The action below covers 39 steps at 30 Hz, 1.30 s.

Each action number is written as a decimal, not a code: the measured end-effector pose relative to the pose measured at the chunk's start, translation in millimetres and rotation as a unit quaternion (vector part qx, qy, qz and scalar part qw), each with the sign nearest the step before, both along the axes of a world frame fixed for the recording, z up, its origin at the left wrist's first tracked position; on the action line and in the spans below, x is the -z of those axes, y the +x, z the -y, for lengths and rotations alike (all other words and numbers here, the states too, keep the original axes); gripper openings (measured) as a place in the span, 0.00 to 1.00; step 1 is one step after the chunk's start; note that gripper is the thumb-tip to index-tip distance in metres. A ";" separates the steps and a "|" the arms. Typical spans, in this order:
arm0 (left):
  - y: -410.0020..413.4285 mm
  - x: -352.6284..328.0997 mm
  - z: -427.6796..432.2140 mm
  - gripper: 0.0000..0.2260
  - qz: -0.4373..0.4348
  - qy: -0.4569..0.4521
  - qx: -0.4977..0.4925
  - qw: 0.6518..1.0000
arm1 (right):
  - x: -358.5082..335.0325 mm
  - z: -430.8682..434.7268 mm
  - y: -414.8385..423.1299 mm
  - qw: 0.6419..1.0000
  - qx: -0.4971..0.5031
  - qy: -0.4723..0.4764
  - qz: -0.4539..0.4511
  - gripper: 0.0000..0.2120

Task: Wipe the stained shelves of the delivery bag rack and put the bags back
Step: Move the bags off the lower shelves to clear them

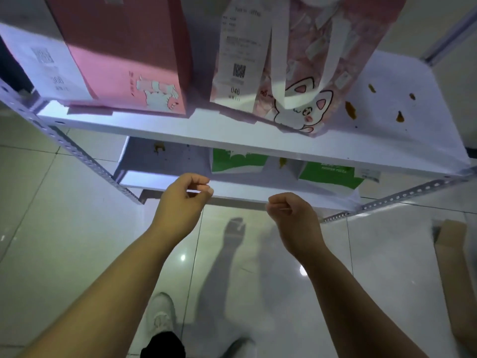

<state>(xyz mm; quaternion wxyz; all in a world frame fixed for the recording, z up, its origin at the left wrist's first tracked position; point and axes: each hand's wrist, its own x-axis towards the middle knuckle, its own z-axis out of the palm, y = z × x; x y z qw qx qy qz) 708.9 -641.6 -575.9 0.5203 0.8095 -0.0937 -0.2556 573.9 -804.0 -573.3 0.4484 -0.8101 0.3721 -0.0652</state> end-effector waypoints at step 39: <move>104.3 280.8 122.5 0.23 0.139 0.053 -0.102 0.984 | 293.2 138.2 139.6 0.989 0.041 -0.138 0.037 0.37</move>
